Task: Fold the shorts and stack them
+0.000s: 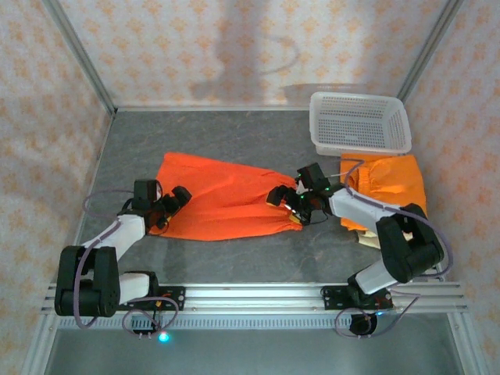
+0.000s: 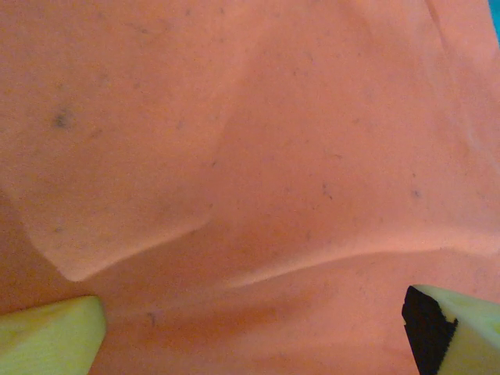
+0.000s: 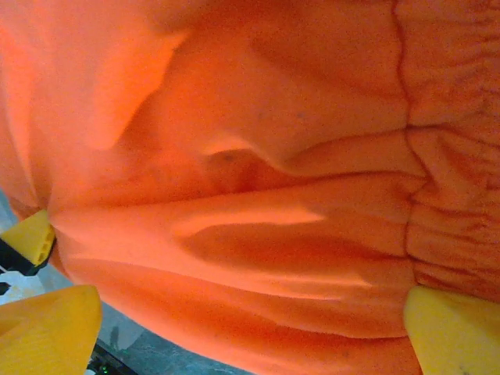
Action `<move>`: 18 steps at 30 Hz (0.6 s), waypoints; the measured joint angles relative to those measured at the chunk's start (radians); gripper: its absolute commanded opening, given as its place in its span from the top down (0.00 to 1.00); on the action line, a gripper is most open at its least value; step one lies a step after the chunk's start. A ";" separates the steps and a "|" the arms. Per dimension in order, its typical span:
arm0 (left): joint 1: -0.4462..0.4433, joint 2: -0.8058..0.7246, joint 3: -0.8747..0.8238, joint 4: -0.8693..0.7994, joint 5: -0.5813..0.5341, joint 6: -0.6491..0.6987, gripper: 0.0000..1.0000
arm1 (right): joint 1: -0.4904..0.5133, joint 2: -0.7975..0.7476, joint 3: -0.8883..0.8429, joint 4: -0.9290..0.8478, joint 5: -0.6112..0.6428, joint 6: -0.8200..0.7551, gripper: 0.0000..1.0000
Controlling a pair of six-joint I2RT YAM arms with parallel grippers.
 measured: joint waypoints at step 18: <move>0.030 -0.321 0.101 -0.160 0.093 0.034 0.00 | -0.006 -0.094 0.285 -0.391 0.300 -0.284 0.00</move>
